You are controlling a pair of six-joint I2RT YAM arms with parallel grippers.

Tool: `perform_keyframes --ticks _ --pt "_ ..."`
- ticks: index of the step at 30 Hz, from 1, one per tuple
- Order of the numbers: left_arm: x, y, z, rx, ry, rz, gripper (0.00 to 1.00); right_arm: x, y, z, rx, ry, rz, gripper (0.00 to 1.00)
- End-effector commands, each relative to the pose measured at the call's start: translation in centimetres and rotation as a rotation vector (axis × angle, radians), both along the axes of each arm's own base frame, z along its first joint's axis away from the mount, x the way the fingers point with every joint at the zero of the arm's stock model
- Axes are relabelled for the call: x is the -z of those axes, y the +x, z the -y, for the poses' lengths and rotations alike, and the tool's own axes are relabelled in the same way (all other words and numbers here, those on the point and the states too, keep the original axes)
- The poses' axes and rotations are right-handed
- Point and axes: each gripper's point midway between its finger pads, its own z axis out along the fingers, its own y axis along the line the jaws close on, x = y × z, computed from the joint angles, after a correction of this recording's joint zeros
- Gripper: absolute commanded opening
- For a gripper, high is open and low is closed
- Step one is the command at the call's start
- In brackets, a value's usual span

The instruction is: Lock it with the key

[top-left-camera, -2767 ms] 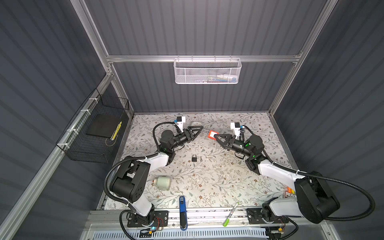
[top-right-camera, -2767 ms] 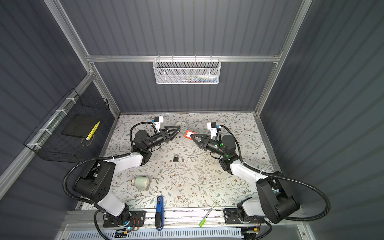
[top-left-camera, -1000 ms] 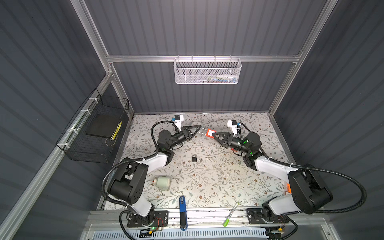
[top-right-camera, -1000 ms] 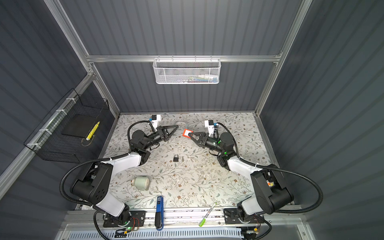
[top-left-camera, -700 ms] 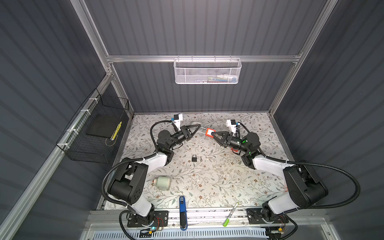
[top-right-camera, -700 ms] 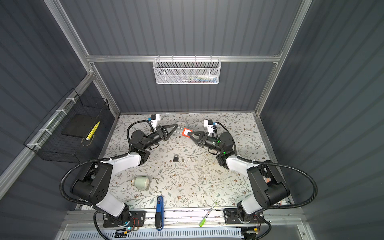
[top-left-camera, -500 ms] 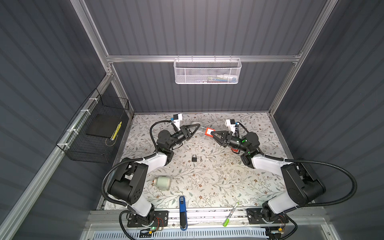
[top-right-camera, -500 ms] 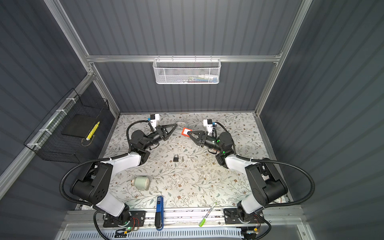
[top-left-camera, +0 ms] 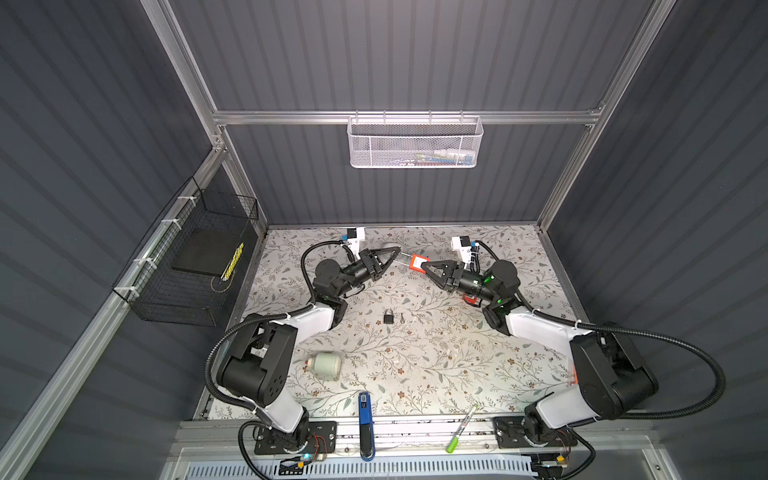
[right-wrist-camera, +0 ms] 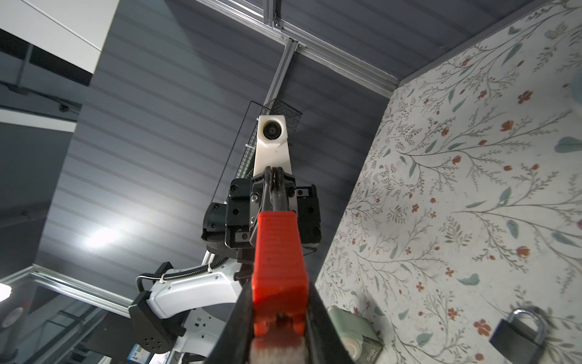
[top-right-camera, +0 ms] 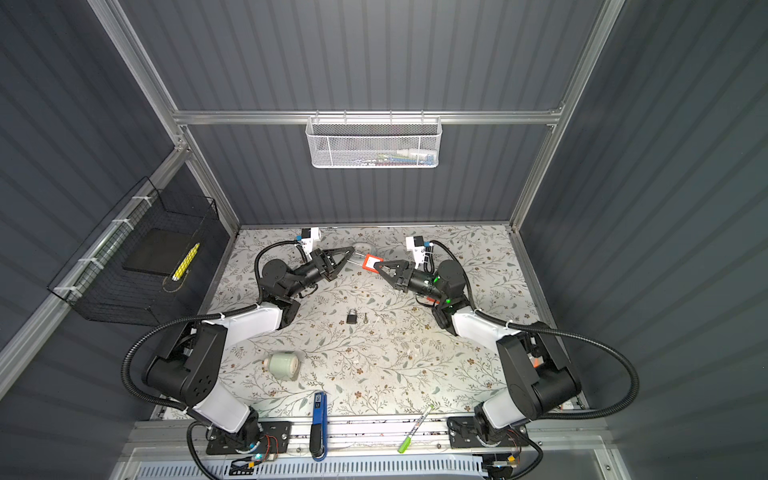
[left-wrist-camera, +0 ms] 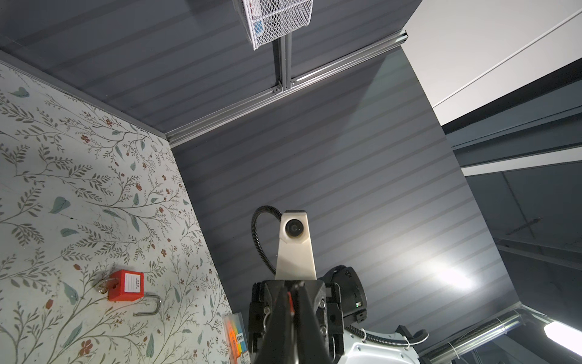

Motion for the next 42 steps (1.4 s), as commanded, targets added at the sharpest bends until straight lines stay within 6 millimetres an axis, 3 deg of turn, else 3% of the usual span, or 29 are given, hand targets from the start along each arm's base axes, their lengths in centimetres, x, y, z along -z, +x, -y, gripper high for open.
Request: perform_keyframes --ticks 1,9,18,25,28,30,33,42 --pt "-1.3 -2.2 1.2 0.103 0.007 0.037 0.0 -0.4 -0.2 -0.5 0.003 -0.084 0.078 0.0" --pt "-2.1 -2.4 1.4 0.102 -0.017 0.097 0.0 -1.7 -0.3 -1.0 -0.031 0.022 0.054 0.0" --pt "-1.2 -3.1 2.9 0.155 -0.007 0.105 0.0 -2.5 -0.3 -2.0 -0.076 0.077 0.051 0.0" --pt "-0.6 -3.5 2.7 0.146 0.027 0.106 0.0 -1.4 -0.1 -1.7 -0.058 0.045 0.035 0.0" --pt "-0.3 -3.3 2.6 0.123 0.051 0.103 0.11 -0.6 0.1 -1.1 -0.037 0.037 0.013 0.0" --pt "-0.4 -3.1 2.6 0.119 0.061 0.107 0.27 -0.2 0.1 -0.7 -0.025 0.033 0.004 0.0" --pt "-0.3 -2.7 2.8 0.109 0.079 0.111 0.4 0.2 0.1 -0.6 -0.01 0.009 -0.006 0.0" --pt "0.3 -2.4 3.0 0.098 0.127 0.121 0.57 0.2 -0.7 0.0 0.012 -0.009 0.005 0.0"
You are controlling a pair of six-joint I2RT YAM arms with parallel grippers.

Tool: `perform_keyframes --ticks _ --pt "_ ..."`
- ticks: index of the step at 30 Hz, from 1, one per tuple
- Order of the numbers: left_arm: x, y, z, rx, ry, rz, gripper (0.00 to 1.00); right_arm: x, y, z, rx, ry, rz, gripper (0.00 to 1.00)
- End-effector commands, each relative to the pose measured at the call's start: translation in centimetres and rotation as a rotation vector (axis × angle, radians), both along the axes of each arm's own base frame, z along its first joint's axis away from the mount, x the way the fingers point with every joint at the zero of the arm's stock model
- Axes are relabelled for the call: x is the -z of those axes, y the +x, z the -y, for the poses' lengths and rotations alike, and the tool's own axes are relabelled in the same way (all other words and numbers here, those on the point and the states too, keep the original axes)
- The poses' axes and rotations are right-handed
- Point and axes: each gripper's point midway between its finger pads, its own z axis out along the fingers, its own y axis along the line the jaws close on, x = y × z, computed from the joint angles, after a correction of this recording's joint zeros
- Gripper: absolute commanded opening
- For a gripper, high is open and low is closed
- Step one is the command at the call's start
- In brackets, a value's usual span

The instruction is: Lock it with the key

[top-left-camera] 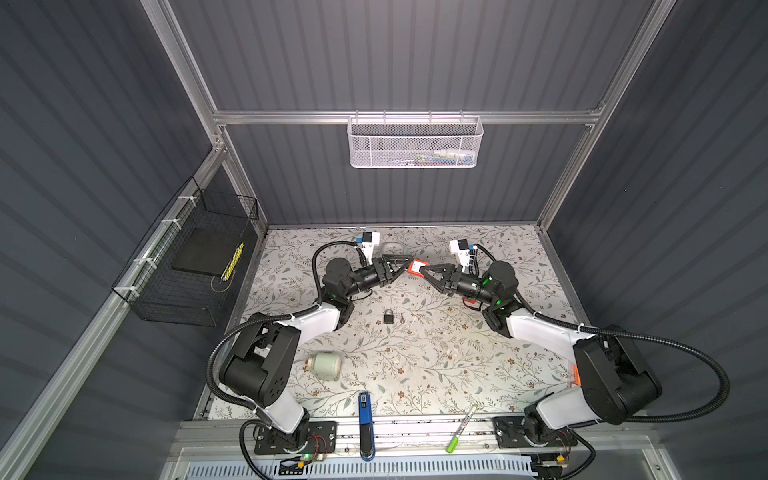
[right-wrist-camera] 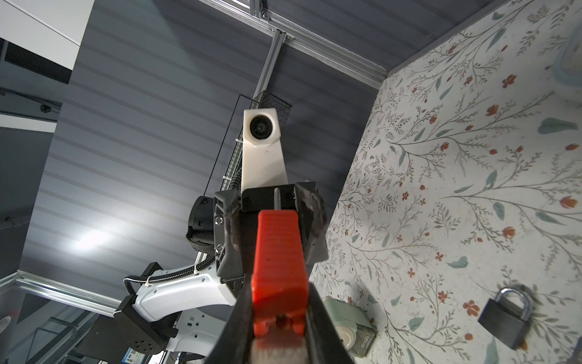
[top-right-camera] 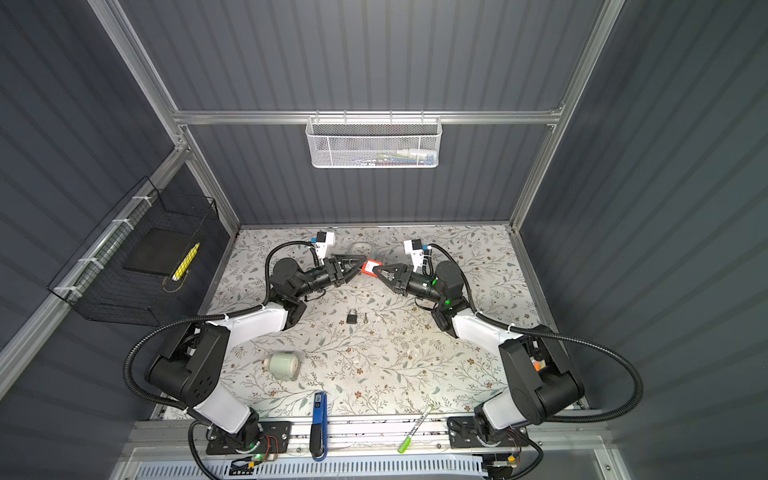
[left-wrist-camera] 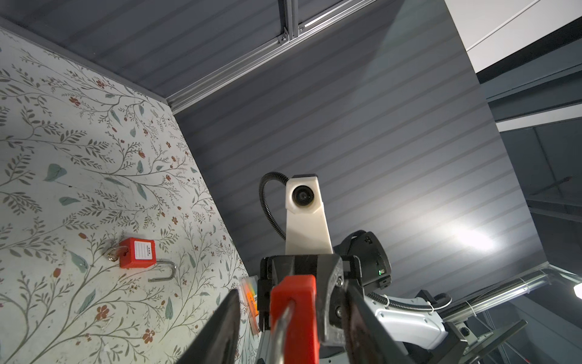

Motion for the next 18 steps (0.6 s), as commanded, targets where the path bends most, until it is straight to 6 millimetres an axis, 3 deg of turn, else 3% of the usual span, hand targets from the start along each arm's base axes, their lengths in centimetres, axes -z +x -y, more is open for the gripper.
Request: perform_keyframes --ticks 1,18 --pt "-1.8 -0.7 0.2 0.013 0.008 0.079 0.58 -0.8 -0.4 0.2 0.009 0.004 0.05 0.0" --pt "-1.9 -1.0 0.1 0.012 0.011 0.076 0.64 -2.0 -0.1 -0.5 -0.027 0.036 0.067 0.0"
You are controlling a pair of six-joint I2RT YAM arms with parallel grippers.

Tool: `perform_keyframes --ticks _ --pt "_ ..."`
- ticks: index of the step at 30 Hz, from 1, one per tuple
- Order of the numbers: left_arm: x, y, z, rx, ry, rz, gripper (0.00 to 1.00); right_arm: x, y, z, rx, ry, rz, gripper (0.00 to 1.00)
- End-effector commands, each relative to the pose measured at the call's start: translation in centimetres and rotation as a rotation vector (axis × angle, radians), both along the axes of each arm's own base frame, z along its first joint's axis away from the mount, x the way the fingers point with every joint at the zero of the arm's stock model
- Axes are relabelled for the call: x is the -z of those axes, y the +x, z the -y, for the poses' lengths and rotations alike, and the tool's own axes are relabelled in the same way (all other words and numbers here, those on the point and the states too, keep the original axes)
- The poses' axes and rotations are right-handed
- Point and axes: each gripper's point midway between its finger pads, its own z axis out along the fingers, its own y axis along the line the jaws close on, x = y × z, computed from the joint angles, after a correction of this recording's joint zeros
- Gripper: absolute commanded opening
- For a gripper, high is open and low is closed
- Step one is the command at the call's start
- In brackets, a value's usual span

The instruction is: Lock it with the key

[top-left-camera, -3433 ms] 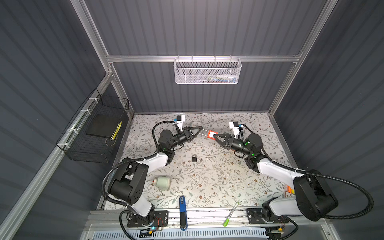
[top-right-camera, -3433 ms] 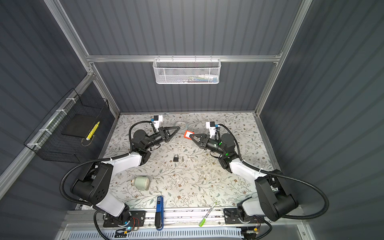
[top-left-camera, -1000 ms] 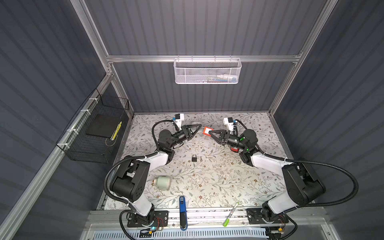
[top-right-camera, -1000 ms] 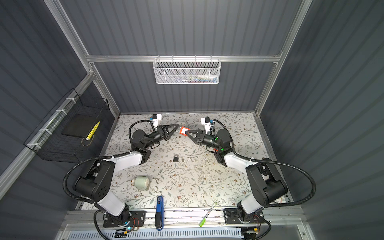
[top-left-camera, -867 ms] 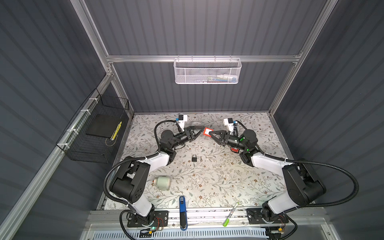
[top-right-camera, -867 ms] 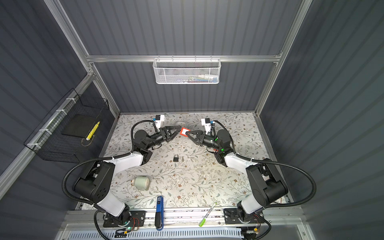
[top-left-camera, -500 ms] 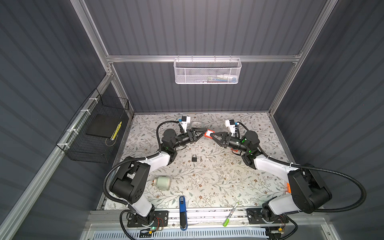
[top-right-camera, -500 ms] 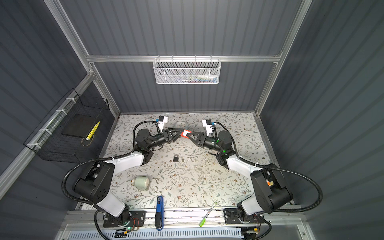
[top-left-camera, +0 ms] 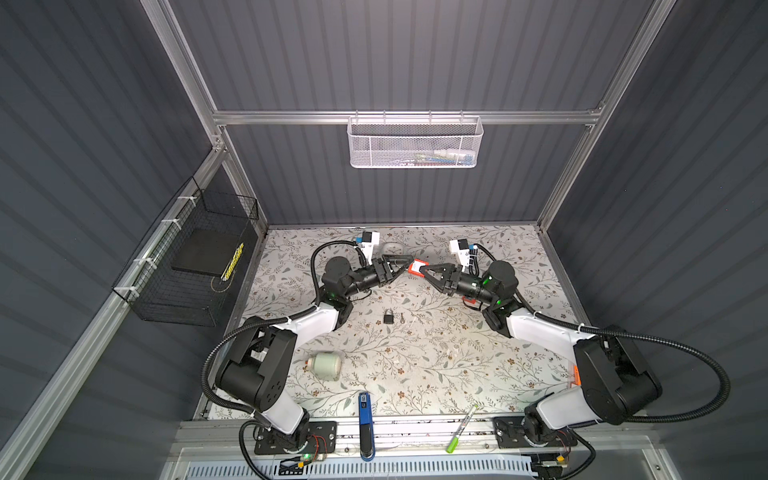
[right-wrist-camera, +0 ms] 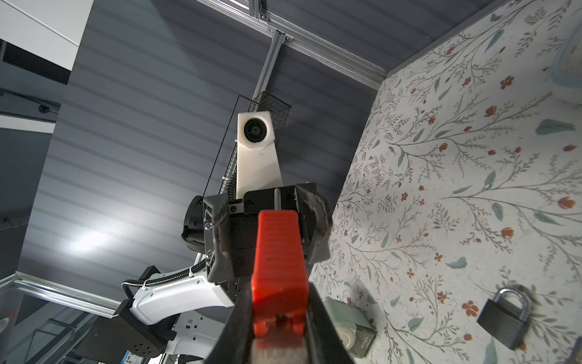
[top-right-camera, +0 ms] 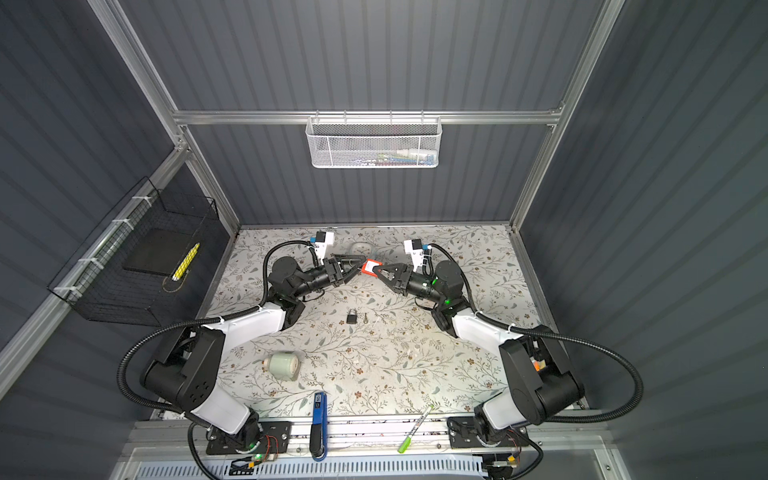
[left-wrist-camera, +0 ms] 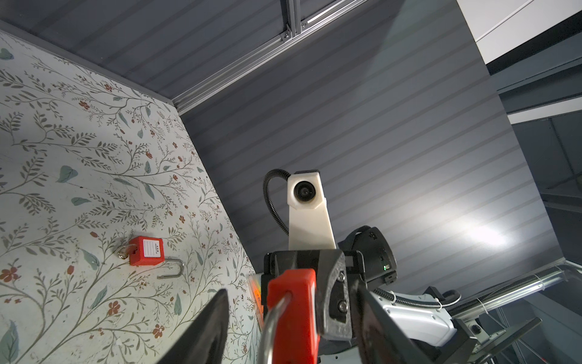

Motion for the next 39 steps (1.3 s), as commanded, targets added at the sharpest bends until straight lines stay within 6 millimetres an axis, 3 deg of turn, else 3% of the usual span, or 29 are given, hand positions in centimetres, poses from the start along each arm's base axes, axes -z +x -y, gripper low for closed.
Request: perform_keyframes --ticks 1,8,18,24,27,29,32,39 --pt "-1.7 -0.6 0.1 0.015 -0.012 0.058 0.64 -2.2 -0.3 -0.5 -0.032 0.04 0.072 0.0" --pt "-1.6 -0.5 0.5 0.015 -0.02 0.05 0.57 -1.5 -0.4 -1.4 -0.058 0.024 0.064 0.0" --pt "-1.6 -0.8 0.5 0.025 -0.03 0.056 0.27 -1.0 -0.3 -1.6 -0.074 0.033 0.051 0.0" --pt "-2.0 -1.1 0.4 0.027 -0.048 0.073 0.02 -1.0 -0.3 -1.6 -0.073 0.033 0.051 0.01" --pt "-2.0 -1.1 0.3 0.019 -0.053 0.074 0.0 -0.7 -0.4 -1.5 -0.071 0.025 0.051 0.16" --pt "-2.0 -1.1 0.2 0.017 -0.054 0.073 0.0 -0.5 -0.6 -1.3 -0.069 0.023 0.047 0.35" --pt "-2.1 -1.0 0.2 0.012 -0.055 0.076 0.0 -0.4 -1.0 -0.8 -0.063 0.02 0.047 0.5" --pt "-1.8 -0.8 0.3 0.015 -0.05 0.068 0.0 -0.7 -1.4 1.0 -0.032 0.026 0.052 0.65"
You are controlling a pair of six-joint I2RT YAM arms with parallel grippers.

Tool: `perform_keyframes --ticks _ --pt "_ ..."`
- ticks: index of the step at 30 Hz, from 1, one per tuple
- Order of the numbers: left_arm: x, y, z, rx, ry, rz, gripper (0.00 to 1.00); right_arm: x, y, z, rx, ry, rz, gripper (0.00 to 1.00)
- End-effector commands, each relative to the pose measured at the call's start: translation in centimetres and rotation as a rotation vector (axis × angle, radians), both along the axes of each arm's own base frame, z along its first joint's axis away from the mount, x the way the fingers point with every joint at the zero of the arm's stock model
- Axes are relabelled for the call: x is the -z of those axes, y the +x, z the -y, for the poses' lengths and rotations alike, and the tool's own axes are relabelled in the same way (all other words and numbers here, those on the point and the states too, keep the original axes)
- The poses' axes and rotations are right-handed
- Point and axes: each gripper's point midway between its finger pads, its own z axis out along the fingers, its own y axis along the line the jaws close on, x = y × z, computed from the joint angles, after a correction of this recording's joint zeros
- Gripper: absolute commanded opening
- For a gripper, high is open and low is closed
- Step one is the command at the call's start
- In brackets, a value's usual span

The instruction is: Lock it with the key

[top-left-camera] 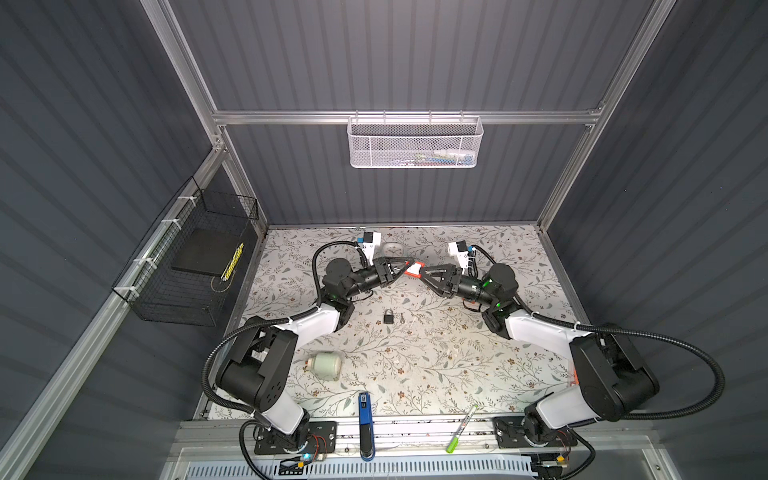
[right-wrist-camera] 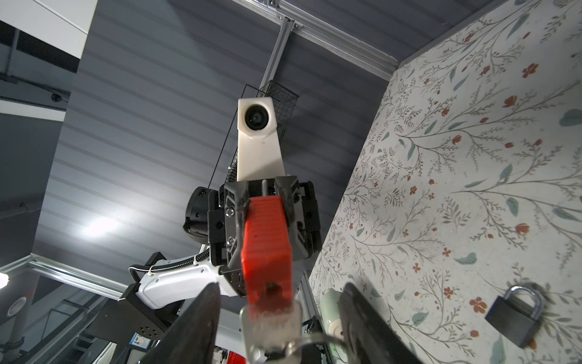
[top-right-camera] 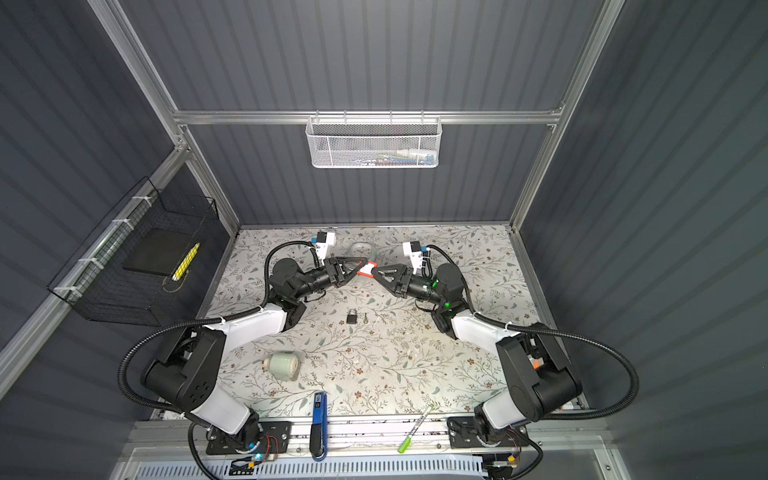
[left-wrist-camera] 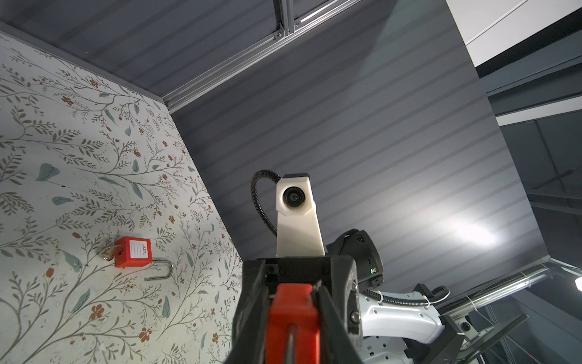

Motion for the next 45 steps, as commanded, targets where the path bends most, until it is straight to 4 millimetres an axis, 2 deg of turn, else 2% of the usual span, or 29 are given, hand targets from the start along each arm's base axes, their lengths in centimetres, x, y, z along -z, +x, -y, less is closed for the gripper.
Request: perform_keyframes --ticks 1,6,12,22,38,45 --pt "-1.3 -0.4 0.0 0.006 -0.024 0.073 0.0 -0.9 -0.4 0.9 0.006 0.012 0.028 0.66" --pt "-1.7 -0.3 0.1 0.008 -0.026 0.076 0.0 -0.7 0.2 1.0 0.008 0.01 0.011 0.68" --pt "-2.0 -0.3 0.1 0.005 -0.021 0.08 0.0 1.0 1.2 0.7 0.017 -0.009 -0.034 0.69" --pt "-1.9 -0.3 0.1 0.008 -0.02 0.08 0.0 3.2 0.8 0.8 0.029 -0.068 -0.067 0.69" --pt "-2.1 -0.4 0.1 0.006 -0.022 0.08 0.0 4.5 -0.1 0.9 0.029 -0.08 -0.076 0.72" --pt "-1.9 -0.4 0.0 0.005 -0.017 0.073 0.0 3.4 -1.1 1.4 0.031 -0.097 -0.013 0.73"
